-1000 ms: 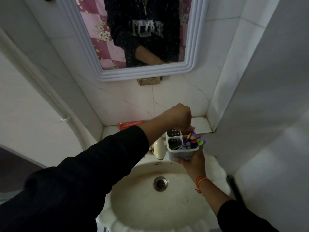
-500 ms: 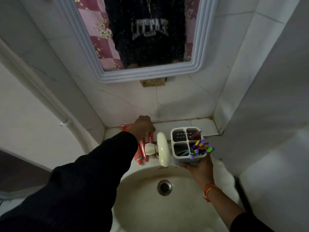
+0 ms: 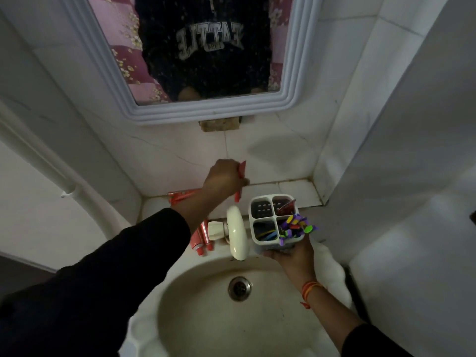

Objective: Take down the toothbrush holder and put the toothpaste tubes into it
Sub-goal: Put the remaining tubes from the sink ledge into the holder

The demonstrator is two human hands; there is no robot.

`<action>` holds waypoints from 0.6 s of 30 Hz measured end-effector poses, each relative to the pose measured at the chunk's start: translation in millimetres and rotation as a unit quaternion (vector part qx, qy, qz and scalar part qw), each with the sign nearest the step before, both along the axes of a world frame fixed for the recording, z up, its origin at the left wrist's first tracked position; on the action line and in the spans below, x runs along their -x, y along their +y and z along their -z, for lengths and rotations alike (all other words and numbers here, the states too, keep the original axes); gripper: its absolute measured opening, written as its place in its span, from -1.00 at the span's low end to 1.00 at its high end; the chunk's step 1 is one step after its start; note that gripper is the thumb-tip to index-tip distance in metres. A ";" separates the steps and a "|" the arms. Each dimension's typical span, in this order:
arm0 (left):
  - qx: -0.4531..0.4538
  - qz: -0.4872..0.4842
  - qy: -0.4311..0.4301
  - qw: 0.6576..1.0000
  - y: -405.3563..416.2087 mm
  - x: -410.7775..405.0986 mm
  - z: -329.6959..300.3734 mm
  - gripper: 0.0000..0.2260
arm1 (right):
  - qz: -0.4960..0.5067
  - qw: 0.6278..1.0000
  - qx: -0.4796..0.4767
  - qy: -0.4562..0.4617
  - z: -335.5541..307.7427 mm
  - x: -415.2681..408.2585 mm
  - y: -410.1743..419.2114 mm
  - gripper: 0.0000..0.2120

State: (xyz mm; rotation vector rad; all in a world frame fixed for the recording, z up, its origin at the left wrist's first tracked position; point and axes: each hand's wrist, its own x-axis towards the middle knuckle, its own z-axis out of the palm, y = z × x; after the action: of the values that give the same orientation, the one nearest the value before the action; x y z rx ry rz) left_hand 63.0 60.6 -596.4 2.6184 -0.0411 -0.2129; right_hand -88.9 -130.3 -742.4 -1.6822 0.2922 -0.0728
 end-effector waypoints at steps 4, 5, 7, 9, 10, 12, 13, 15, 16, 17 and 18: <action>0.084 0.051 -0.098 0.990 -24.9 16.0 -51.6 -0.76 | 0.006 0.999 0.025 0.025 -0.8 0.4 -0.5 -0.18; 0.093 0.065 -0.121 0.986 -31.5 20.7 -63.0 -0.77 | 0.004 0.999 0.037 0.024 -1.3 0.9 -0.3 -0.17; 0.096 0.088 -0.137 0.982 -45.3 28.3 -77.3 -0.77 | 0.008 0.999 0.044 0.004 -2.7 1.4 0.7 -0.12; 0.084 0.106 -0.095 0.986 -58.6 32.9 -73.7 -0.79 | 0.010 0.999 0.048 -0.003 -2.7 1.4 0.8 -0.11; 0.077 0.114 -0.061 0.989 -64.3 35.2 -65.8 -0.80 | 0.004 0.999 0.042 -0.002 -0.6 1.1 0.0 -0.11; 0.060 0.128 -0.016 0.990 -71.3 41.1 -45.5 -0.79 | -0.004 0.999 0.036 0.001 5.2 -0.5 -2.4 -0.08; 0.046 0.134 -0.009 0.990 -72.5 44.3 -36.7 -0.79 | -0.008 0.999 0.038 -0.001 8.3 -1.3 -3.4 -0.07; 0.019 0.140 -0.012 0.990 -72.0 47.7 -26.1 -0.80 | -0.012 0.999 0.036 -0.006 12.3 -1.4 -4.9 -0.06; 0.013 0.137 -0.013 0.990 -70.3 47.8 -23.3 -0.79 | -0.011 0.999 0.038 -0.001 6.5 -0.4 -4.1 -0.07; 0.020 0.130 -0.005 0.991 -67.8 47.3 -23.9 -0.78 | -0.011 0.999 0.043 0.003 2.2 0.1 -4.0 -0.10; 0.042 0.117 0.013 0.992 -63.5 45.8 -26.5 -0.77 | -0.014 0.998 0.056 0.013 -4.1 1.2 -3.4 -0.15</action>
State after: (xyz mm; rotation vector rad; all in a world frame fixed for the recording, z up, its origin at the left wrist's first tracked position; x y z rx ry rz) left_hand 17.2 -2.9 -570.0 2.5236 -0.3423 -0.3191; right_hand -90.1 -133.7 -738.3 -1.7993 0.2885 -0.0477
